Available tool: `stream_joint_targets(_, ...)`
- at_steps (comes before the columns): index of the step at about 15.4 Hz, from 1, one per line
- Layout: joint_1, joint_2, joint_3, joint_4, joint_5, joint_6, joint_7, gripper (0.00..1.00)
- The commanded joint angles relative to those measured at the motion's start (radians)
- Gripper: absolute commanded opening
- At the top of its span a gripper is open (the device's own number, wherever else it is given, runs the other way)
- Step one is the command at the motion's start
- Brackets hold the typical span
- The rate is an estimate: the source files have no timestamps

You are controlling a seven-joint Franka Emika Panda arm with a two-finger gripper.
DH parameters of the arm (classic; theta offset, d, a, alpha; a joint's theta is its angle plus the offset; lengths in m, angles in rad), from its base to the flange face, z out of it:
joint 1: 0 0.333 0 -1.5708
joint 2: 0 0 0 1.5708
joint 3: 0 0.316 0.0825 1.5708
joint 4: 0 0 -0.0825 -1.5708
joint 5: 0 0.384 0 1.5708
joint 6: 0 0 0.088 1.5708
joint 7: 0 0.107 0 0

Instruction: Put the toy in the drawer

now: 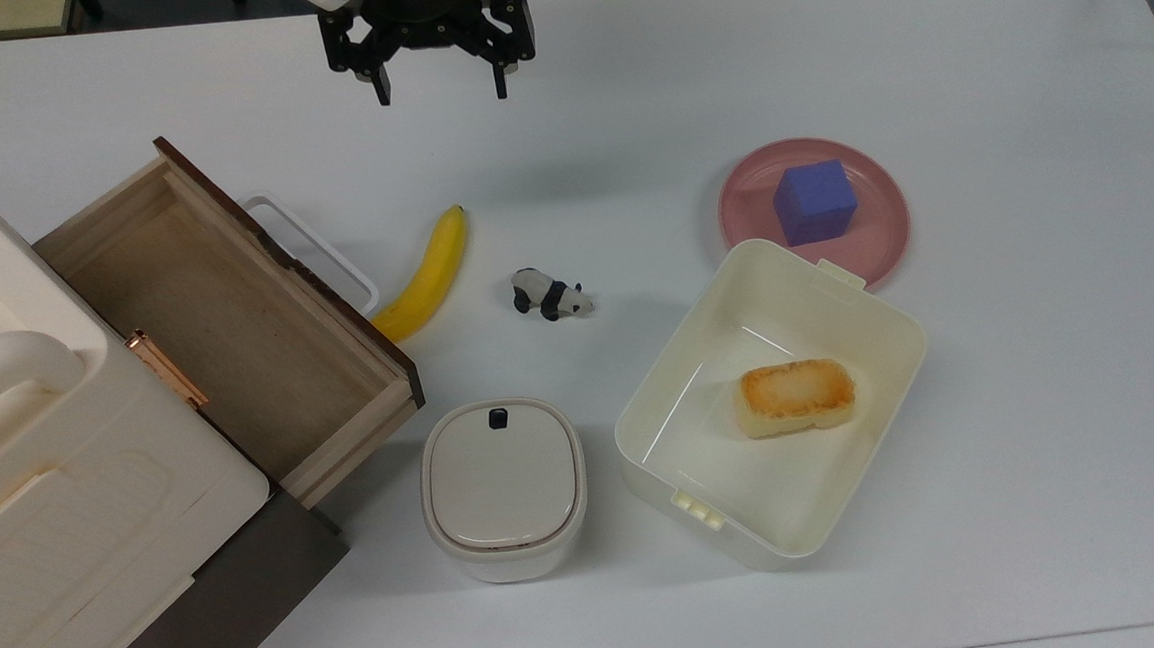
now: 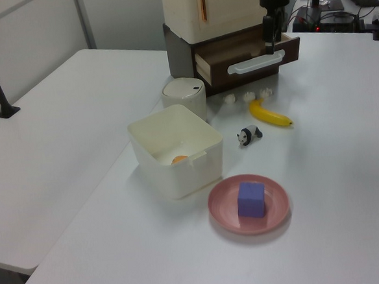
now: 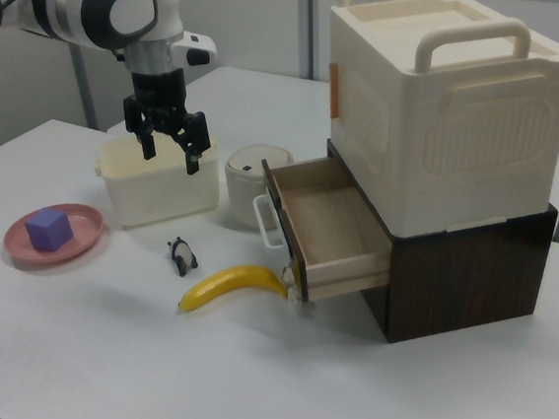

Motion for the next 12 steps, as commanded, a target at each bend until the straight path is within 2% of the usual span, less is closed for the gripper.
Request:
stream_joint_targets(1,0.005,0.003,-0.004,0.018,-0.017,-0.029,-0.028,1.0)
stream_joint_targets(12,0.002,-0.002,-0.004,0.016,-0.014,-0.031,-0.017,1.0)
